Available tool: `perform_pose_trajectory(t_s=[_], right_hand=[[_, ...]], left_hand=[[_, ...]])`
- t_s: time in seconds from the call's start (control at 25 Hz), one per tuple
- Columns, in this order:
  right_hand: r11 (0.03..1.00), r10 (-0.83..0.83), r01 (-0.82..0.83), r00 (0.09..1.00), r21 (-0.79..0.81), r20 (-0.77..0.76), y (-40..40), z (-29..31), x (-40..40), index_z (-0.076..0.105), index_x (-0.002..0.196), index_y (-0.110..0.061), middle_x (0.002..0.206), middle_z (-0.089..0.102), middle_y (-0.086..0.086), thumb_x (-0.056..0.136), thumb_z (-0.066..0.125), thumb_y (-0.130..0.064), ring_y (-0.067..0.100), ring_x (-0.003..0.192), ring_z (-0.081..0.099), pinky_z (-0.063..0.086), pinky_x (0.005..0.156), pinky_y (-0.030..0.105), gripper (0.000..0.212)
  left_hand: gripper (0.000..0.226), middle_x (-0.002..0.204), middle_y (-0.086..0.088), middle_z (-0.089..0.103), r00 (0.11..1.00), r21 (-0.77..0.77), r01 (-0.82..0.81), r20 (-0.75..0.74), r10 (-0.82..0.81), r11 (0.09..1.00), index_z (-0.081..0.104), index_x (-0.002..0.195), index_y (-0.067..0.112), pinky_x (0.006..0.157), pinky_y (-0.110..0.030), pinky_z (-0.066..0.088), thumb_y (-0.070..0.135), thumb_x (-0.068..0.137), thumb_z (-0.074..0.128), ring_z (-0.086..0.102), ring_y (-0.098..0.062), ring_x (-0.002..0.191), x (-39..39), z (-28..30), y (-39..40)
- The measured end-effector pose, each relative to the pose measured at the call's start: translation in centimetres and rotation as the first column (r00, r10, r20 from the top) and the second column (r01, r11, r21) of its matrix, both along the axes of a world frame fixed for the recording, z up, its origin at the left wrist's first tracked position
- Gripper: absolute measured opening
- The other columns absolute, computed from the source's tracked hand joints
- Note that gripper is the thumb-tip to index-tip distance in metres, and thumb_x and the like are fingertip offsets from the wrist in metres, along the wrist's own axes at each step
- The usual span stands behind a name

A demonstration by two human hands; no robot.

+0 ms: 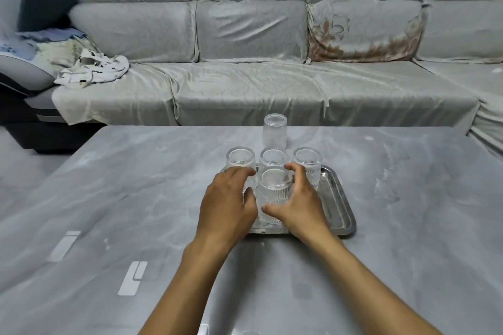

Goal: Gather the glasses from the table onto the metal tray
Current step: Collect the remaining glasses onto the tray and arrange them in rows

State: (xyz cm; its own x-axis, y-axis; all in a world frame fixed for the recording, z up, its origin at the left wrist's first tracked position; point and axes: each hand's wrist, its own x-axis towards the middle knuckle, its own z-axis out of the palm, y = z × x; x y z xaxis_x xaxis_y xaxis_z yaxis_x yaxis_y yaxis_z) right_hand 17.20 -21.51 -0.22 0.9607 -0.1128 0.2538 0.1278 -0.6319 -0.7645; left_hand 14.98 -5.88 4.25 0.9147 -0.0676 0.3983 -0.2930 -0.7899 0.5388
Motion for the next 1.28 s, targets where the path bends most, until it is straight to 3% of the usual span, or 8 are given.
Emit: perform_pose_trajectory(t_s=[0.2, 0.4, 0.56, 0.68, 0.8, 0.96, 1.08, 1.28], right_hand=[[0.993, 0.068, -0.075, 0.995, -0.095, -0.075, -0.8, 1.2, 0.2, 0.037, 0.127, -0.030, 0.130, 0.049, -0.009, 0.059, 0.080, -0.040, 0.016, 0.112, 0.052, 0.040, 0.082, 0.027, 0.081], [1.000, -0.029, 0.029, 0.997, -0.003, 0.076, -2.7, 8.2, 5.9, 0.050, 0.113, -0.036, 0.114, 0.059, -0.012, 0.068, 0.067, -0.047, 0.008, 0.089, 0.060, 0.047, 0.069, 0.027, 0.049], [0.941, -0.023, -0.003, 0.997, -0.339, -0.072, -2.5, 8.4, 15.1, 0.039, 0.135, -0.024, 0.142, 0.046, 0.000, 0.073, 0.066, -0.028, 0.024, 0.119, 0.051, 0.047, 0.090, 0.039, 0.068], [0.909, -0.027, -0.097, 0.957, -0.406, -0.288, -2.2, 6.1, 20.8, 0.014, 0.150, -0.029, 0.160, 0.015, 0.003, 0.076, 0.068, -0.029, 0.028, 0.142, 0.026, 0.036, 0.106, 0.044, 0.092], [0.893, -0.001, -0.160, 0.934, -0.421, -0.356, -1.6, 3.6, 24.1, 0.006, 0.152, -0.029, 0.162, 0.002, 0.004, 0.082, 0.068, -0.034, 0.027, 0.146, 0.014, 0.024, 0.114, 0.042, 0.093], [0.931, -0.078, -0.010, 0.972, -0.365, -0.224, -0.8, 2.9, 24.2, 0.021, 0.149, -0.023, 0.155, 0.019, 0.012, 0.083, 0.069, -0.031, 0.037, 0.131, 0.040, 0.039, 0.100, 0.040, 0.082], [0.988, -0.097, 0.095, 0.995, -0.119, -0.009, -1.8, 5.2, 20.9, 0.033, 0.139, -0.022, 0.145, 0.031, 0.012, 0.079, 0.073, -0.024, 0.031, 0.122, 0.047, 0.042, 0.093, 0.035, 0.072], [0.976, -0.205, 0.172, 0.933, 0.136, 0.296, -6.8, 10.9, 8.7, 0.044, 0.120, -0.041, 0.118, 0.054, -0.016, 0.061, 0.082, -0.045, 0.005, 0.102, 0.054, 0.041, 0.078, 0.023, 0.070]], left_hand=[[0.043, 0.138, -0.006, 0.056, 0.992, 0.147, 0.127, -0.038, -0.122, 0.981, 0.060, 0.127, 0.018, 0.108, -0.035, 0.033, 0.017, 0.084, 0.055, 0.045, -0.023, 0.129, 0.9, -1.2, -0.5], [0.036, 0.135, 0.000, 0.059, 0.995, -0.015, 0.093, -0.028, -0.094, 0.996, 0.064, 0.122, 0.022, 0.106, -0.029, 0.033, 0.020, 0.087, 0.056, 0.047, -0.018, 0.127, 3.2, -0.6, 0.2], [0.034, 0.130, 0.006, 0.062, 0.995, -0.069, 0.075, -0.065, -0.079, 0.995, 0.065, 0.120, 0.025, 0.099, -0.023, 0.034, 0.020, 0.087, 0.055, 0.050, -0.013, 0.122, 4.1, -0.5, 0.7], [0.036, 0.122, 0.011, 0.064, 0.998, -0.100, 0.044, -0.047, -0.049, 0.994, 0.064, 0.117, 0.026, 0.096, -0.028, 0.040, 0.022, 0.084, 0.050, 0.050, -0.011, 0.113, 4.3, 0.0, 0.5], [0.039, 0.119, 0.013, 0.064, 0.999, -0.114, 0.009, -0.038, -0.014, 0.993, 0.061, 0.118, 0.028, 0.092, -0.028, 0.040, 0.027, 0.082, 0.047, 0.050, -0.009, 0.109, 4.9, 0.3, 0.9], [0.037, 0.124, 0.013, 0.061, 0.995, -0.103, 0.010, -0.095, -0.020, 0.995, 0.059, 0.122, 0.029, 0.096, -0.025, 0.037, 0.025, 0.086, 0.050, 0.049, -0.009, 0.114, 4.3, 0.5, 1.4], [0.037, 0.127, 0.011, 0.061, 0.995, -0.124, 0.001, -0.097, -0.013, 0.992, 0.058, 0.124, 0.029, 0.094, -0.026, 0.038, 0.024, 0.087, 0.053, 0.050, -0.012, 0.116, 4.3, 1.0, 1.1], [0.034, 0.126, 0.009, 0.064, 0.994, -0.270, 0.009, -0.098, -0.037, 0.963, 0.062, 0.119, 0.028, 0.093, -0.030, 0.045, 0.025, 0.085, 0.055, 0.056, -0.014, 0.114, 3.6, 2.4, 0.3]])
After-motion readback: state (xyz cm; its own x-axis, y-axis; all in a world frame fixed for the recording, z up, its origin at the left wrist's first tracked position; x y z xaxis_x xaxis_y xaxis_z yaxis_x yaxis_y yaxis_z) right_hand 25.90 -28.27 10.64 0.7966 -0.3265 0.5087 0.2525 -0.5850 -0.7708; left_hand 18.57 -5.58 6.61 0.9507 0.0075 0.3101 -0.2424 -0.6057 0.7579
